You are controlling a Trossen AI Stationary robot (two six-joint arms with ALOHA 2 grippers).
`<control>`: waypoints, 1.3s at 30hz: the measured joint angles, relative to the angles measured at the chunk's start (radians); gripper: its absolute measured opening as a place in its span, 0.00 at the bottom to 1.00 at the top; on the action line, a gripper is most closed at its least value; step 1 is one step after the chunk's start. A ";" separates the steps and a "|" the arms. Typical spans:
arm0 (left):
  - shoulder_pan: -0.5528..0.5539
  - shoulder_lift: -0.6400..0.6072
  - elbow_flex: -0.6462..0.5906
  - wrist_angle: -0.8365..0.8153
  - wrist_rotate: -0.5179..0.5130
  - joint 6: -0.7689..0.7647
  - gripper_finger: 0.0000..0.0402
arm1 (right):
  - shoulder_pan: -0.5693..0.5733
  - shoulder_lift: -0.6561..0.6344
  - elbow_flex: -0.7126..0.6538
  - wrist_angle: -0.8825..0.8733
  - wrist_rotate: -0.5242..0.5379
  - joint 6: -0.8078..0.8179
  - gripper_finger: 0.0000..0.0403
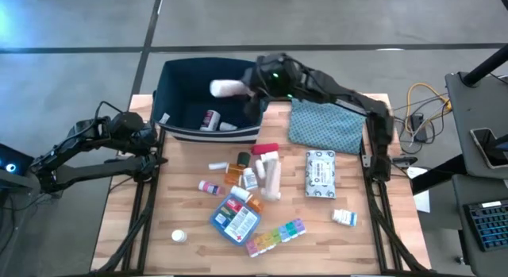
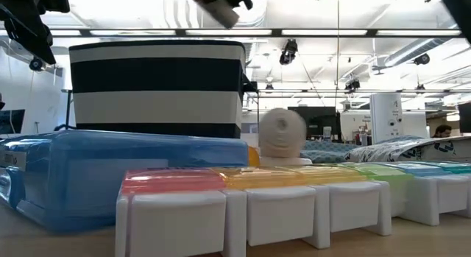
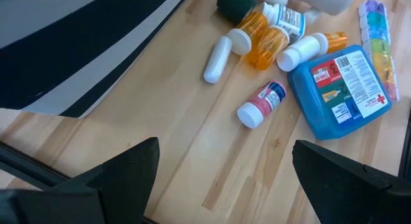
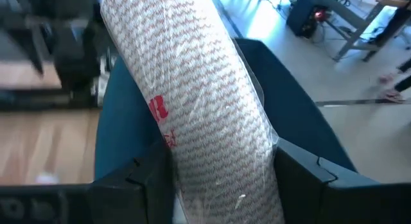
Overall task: Pick & place medical supplies in basket/bin
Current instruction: Put the brown bandage into the blue bin
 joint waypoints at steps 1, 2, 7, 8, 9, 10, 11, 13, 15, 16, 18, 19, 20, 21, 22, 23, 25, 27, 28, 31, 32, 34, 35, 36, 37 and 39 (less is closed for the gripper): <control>0.000 0.000 0.000 0.000 0.000 0.000 0.83 | -0.005 0.035 0.038 0.012 -0.002 0.014 0.50; 0.000 0.000 0.000 0.000 0.000 0.000 0.83 | -0.007 0.072 0.080 0.008 -0.003 0.021 0.50; 0.000 0.000 0.000 0.000 0.000 0.000 0.83 | -0.010 0.132 0.093 0.067 -0.027 0.028 0.50; 0.000 0.000 0.000 -0.001 0.001 0.000 0.83 | -0.010 0.136 0.092 0.076 -0.027 0.029 0.50; 0.000 0.000 0.000 -0.001 0.000 0.000 0.83 | -0.010 0.136 0.093 0.071 -0.028 0.038 0.50; 0.000 0.000 0.000 -0.001 0.000 0.000 0.83 | -0.012 0.136 0.093 0.057 -0.027 0.047 0.50; 0.000 0.000 0.000 -0.001 0.000 0.000 0.83 | -0.014 0.136 0.093 0.050 -0.028 0.057 0.50; 0.000 0.000 0.000 -0.001 0.001 0.000 0.83 | -0.015 0.140 0.092 0.051 -0.029 0.059 0.50; 0.000 0.000 0.000 -0.001 0.000 0.000 0.83 | -0.015 0.142 0.092 0.052 -0.033 0.059 0.50; 0.000 0.000 0.000 -0.001 0.000 0.000 0.83 | -0.014 0.142 0.092 0.054 -0.034 0.059 0.50; 0.000 0.000 0.000 -0.001 0.000 0.000 0.83 | -0.014 0.141 0.091 0.061 -0.037 0.061 0.50; 0.000 0.000 0.000 -0.001 0.000 -0.001 0.83 | -0.014 0.141 0.090 0.061 -0.037 0.061 0.50; 0.000 0.000 0.000 -0.001 0.000 -0.007 0.83 | -0.014 0.141 0.088 0.060 -0.037 0.061 0.50; 0.000 0.000 0.000 -0.001 0.000 -0.015 0.83 | -0.014 0.141 0.086 0.059 -0.036 0.061 0.50; 0.000 0.000 0.000 -0.001 0.000 -0.022 0.83 | -0.014 0.141 0.082 0.058 -0.036 0.061 0.50; 0.000 0.000 0.000 -0.001 0.000 -0.027 0.83 | -0.014 0.141 0.079 0.058 -0.036 0.061 0.50; 0.000 0.000 0.000 -0.001 0.000 -0.042 0.83 | -0.014 0.141 0.074 0.058 -0.036 0.061 0.50; 0.000 0.000 0.000 -0.001 0.000 -0.045 0.83 | -0.014 0.141 0.070 0.059 -0.036 0.061 0.50; 0.000 0.000 0.000 -0.001 0.000 -0.046 0.83 | -0.014 0.141 0.068 0.060 -0.036 0.061 0.50; 0.000 0.000 0.000 -0.001 0.000 -0.059 0.83 | -0.014 0.141 0.051 0.061 -0.036 0.062 0.50; 0.000 0.000 0.000 -0.001 0.000 -0.067 0.83 | -0.015 0.143 0.046 0.058 -0.036 0.069 0.50; 0.000 0.000 0.000 0.002 0.001 -0.079 0.83 | -0.020 0.145 0.035 0.046 -0.037 0.123 0.50; 0.000 0.000 0.000 0.006 0.001 -0.086 0.83 | -0.022 0.145 0.024 0.050 -0.043 0.150 0.50; 0.000 0.000 0.000 0.013 0.002 -0.090 0.83 | -0.024 0.145 0.014 0.058 -0.051 0.165 0.51; 0.000 0.000 0.000 0.019 0.006 -0.094 0.83 | -0.025 0.146 0.009 0.064 -0.054 0.171 0.51; 0.000 0.000 0.005 0.023 0.011 -0.097 0.83 | -0.025 0.146 0.008 0.065 -0.052 0.171 0.54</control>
